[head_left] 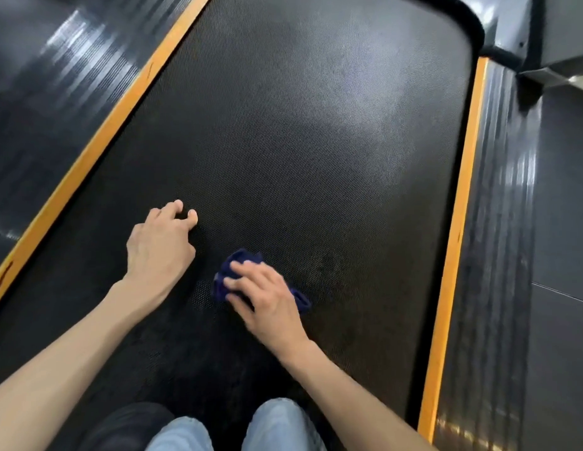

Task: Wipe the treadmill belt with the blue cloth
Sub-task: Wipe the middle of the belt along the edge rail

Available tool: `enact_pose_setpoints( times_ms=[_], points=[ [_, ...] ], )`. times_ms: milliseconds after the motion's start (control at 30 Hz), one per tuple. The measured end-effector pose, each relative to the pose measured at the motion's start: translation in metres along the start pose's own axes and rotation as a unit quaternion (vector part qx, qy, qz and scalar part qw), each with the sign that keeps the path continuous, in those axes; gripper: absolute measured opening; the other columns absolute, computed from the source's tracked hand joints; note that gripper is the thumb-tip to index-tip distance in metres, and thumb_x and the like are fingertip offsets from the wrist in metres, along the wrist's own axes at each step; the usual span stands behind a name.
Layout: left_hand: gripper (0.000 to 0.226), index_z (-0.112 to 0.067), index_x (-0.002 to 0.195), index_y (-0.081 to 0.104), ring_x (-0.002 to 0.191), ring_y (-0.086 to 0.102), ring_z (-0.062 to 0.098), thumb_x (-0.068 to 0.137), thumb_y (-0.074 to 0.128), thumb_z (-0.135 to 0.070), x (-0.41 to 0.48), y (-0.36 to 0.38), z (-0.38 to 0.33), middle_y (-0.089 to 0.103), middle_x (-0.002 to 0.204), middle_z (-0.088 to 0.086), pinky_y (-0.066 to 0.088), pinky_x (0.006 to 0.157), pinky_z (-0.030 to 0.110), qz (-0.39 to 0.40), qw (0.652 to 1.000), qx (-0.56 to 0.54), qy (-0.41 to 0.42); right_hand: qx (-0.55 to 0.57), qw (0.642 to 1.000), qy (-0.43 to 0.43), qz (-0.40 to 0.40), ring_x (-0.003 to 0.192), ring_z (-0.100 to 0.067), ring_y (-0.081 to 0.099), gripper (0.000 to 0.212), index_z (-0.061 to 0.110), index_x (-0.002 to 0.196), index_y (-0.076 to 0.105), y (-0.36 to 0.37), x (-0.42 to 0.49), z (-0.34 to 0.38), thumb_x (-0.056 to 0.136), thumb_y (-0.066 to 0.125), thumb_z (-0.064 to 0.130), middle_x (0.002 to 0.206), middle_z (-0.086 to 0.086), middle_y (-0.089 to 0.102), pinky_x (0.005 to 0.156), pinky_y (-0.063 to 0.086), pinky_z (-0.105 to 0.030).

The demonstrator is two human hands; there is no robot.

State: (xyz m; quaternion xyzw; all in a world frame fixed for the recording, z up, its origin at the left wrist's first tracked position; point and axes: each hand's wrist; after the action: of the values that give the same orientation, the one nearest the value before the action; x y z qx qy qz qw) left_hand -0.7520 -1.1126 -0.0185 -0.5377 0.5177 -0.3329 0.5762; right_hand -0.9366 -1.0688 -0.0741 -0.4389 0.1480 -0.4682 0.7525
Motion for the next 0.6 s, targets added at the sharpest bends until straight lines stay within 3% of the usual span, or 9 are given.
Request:
enact_pose_setpoints(
  times_ms=[67, 100, 167, 267, 367, 500, 600],
  points=[
    [0.056, -0.018, 0.131, 0.054, 0.118, 0.045, 0.031, 0.080, 0.050, 0.003, 0.000, 0.001, 0.002, 0.043, 0.141, 0.008, 0.042, 0.088, 0.046, -0.010, 1.000, 0.002, 0.007, -0.005, 0.998, -0.065, 0.019, 0.115, -0.016, 0.057, 0.019, 0.016, 0.102, 0.069, -0.008, 0.002, -0.021, 0.087, 0.061, 0.025, 0.121, 0.001, 0.064, 0.099, 0.043, -0.036],
    [0.057, -0.019, 0.131, 0.054, 0.118, 0.046, 0.031, 0.079, 0.050, 0.004, -0.002, 0.002, 0.005, 0.044, 0.141, 0.008, 0.043, 0.088, 0.047, -0.016, 1.000, 0.002, 0.012, -0.016, 0.998, -0.052, 0.005, 0.114, -0.015, 0.058, 0.019, 0.016, 0.102, 0.069, -0.020, 0.003, -0.042, 0.088, 0.061, 0.023, 0.120, 0.000, 0.065, 0.099, 0.043, -0.036],
    [0.058, -0.018, 0.130, 0.055, 0.119, 0.046, 0.031, 0.078, 0.051, 0.007, -0.004, 0.003, 0.009, 0.045, 0.140, 0.008, 0.043, 0.088, 0.047, -0.025, 1.000, -0.007, 0.014, -0.045, 0.995, 0.049, -0.073, 0.111, -0.017, 0.059, 0.018, 0.012, 0.102, 0.069, -0.055, 0.002, -0.089, 0.088, 0.060, 0.020, 0.117, -0.003, 0.066, 0.100, 0.041, -0.035],
    [0.059, -0.016, 0.131, 0.053, 0.121, 0.045, 0.031, 0.077, 0.052, 0.005, -0.006, 0.007, 0.006, 0.043, 0.142, 0.009, 0.041, 0.089, 0.047, -0.019, 1.000, -0.010, 0.011, -0.059, 0.955, 0.234, -0.171, 0.112, -0.021, 0.055, 0.019, 0.005, 0.103, 0.067, -0.108, -0.008, -0.139, 0.089, 0.059, 0.015, 0.116, -0.008, 0.065, 0.104, 0.033, -0.023],
    [0.060, -0.013, 0.134, 0.050, 0.124, 0.041, 0.031, 0.076, 0.054, 0.003, -0.006, 0.009, 0.003, 0.039, 0.144, 0.011, 0.037, 0.095, 0.047, -0.011, 1.000, -0.011, 0.013, -0.059, 0.928, 0.298, -0.217, 0.107, -0.024, 0.056, 0.026, 0.006, 0.094, 0.067, -0.103, -0.003, -0.126, 0.089, 0.056, 0.029, 0.111, -0.008, 0.065, 0.099, 0.034, -0.023],
    [0.061, -0.006, 0.132, 0.048, 0.132, 0.035, 0.032, 0.073, 0.055, 0.007, -0.007, 0.012, 0.000, 0.038, 0.144, 0.017, 0.026, 0.107, 0.048, -0.020, 0.999, -0.021, 0.032, -0.055, 0.992, 0.083, -0.074, 0.105, -0.018, 0.054, 0.018, 0.014, 0.085, 0.067, -0.047, -0.011, -0.049, 0.084, 0.064, 0.032, 0.108, -0.003, 0.065, 0.100, 0.038, -0.032],
    [0.060, -0.001, 0.120, 0.060, 0.121, 0.051, 0.035, 0.063, 0.055, 0.016, -0.008, 0.019, -0.006, 0.052, 0.132, 0.018, 0.042, 0.098, 0.052, -0.054, 0.987, -0.071, 0.134, -0.034, 0.998, -0.046, 0.003, 0.108, -0.016, 0.057, 0.017, 0.016, 0.088, 0.070, -0.040, -0.021, -0.046, 0.086, 0.064, 0.032, 0.111, 0.001, 0.066, 0.100, 0.041, -0.034]
  ],
)
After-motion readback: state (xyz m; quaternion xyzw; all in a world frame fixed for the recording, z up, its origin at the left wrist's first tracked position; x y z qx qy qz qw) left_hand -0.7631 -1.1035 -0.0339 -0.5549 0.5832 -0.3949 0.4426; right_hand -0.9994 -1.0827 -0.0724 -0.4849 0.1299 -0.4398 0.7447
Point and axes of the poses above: each hand's wrist, its own x-axis towards the middle knuckle, its own y-axis out of the palm, z = x × y
